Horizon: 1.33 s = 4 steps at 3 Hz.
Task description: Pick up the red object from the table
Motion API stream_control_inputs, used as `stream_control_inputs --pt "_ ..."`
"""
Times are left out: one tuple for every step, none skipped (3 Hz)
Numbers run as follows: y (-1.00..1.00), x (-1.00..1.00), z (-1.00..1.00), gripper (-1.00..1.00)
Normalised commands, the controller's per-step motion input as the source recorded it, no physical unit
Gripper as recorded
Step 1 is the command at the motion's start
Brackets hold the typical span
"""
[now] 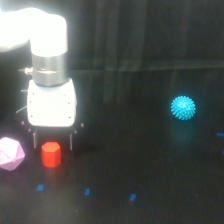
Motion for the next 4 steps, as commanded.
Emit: stream_control_inputs --pt "-0.65 -0.11 -0.3 -0.02" --pt "-0.17 -0.32 -0.99 -1.0" --pt "0.26 0.4 -0.59 -0.99" --pt "0.27 0.47 -0.26 -0.94"
